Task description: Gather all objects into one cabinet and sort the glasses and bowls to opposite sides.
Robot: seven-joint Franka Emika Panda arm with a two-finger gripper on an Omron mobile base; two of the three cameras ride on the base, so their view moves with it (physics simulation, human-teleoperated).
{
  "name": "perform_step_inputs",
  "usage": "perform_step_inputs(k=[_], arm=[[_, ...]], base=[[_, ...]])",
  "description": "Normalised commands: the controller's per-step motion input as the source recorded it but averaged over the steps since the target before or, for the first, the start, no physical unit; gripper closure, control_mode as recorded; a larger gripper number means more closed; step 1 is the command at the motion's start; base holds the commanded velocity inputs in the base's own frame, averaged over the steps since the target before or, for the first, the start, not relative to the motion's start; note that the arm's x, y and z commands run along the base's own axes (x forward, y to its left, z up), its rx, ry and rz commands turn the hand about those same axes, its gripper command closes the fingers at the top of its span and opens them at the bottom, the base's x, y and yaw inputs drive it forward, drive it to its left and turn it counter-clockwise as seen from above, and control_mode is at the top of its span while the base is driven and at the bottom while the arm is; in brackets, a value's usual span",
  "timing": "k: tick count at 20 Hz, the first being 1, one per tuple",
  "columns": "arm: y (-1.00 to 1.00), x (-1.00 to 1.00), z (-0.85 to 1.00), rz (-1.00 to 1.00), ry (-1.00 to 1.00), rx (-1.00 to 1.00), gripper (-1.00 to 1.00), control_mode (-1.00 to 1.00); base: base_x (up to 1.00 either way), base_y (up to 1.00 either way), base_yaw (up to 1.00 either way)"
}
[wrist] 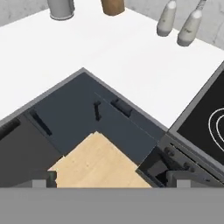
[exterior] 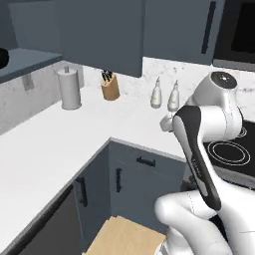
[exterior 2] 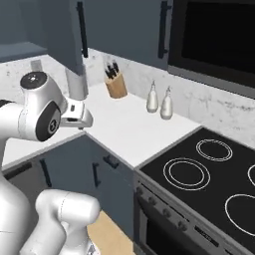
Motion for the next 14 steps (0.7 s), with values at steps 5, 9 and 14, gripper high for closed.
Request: perform_step_inputs(k=[5,9,14], arm=[[0.0,0.0,0.0,0.0,0.0,0.0,-1.0,1.0],[0.0,0.0,0.0,0.0,0.0,0.0,-1.0,1.0],[0.0,0.0,0.0,0.0,0.0,0.0,-1.0,1.0]], base=[[-0.86,-0.14,-0.66],[-0.77,-0.32,-0.65],[-0.51,-0.53,-0.63]])
